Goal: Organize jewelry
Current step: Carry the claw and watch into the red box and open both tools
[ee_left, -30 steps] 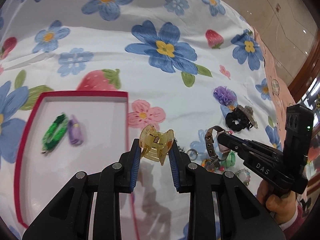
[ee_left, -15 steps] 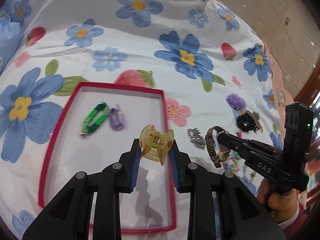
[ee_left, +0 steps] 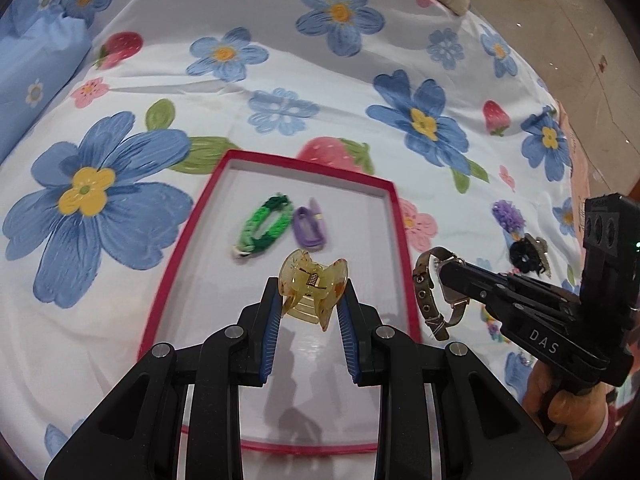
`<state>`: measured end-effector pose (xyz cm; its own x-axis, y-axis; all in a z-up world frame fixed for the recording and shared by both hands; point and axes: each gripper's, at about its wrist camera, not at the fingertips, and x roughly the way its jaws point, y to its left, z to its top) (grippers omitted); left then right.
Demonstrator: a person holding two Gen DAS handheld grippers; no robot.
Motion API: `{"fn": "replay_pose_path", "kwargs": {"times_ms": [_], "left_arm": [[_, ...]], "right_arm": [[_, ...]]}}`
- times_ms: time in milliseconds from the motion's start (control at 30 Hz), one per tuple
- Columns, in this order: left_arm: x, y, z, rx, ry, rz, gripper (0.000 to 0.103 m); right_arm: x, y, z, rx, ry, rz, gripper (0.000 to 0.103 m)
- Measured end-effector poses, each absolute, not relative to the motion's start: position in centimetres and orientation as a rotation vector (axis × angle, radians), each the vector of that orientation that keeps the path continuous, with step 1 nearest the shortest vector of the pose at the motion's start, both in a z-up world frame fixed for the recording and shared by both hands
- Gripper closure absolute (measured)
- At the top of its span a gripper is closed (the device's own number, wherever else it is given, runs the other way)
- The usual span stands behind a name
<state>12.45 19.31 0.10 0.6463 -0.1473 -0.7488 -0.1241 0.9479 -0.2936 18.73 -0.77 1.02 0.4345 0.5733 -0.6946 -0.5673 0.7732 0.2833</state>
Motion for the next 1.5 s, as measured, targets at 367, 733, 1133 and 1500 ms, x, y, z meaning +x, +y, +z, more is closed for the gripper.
{"fn": "replay_pose_path", "kwargs": {"times_ms": [367,733,1133,1500], "left_arm": [[14.5,21.8,-3.1,-0.352,0.933,0.029,0.078],[17.5,22.3,-5.7,-0.320,1.005,0.040,0.077],[18.3,21.7,-6.6,-0.291,1.045,0.036,0.077],[18.3,22.0,-6.6,-0.304,1.051,0.055,0.068]], "right_arm": [[21.0,4.5,-0.9,-0.077,0.917,0.730,0.095],[23.4,6.9,-3.6,-0.197,0.974,0.692,0.095],[23.9,7.8,-4.7,-0.247,1.005,0.701,0.090],[23.9,7.4,-4.2,-0.211,0.997,0.720,0.081]]}}
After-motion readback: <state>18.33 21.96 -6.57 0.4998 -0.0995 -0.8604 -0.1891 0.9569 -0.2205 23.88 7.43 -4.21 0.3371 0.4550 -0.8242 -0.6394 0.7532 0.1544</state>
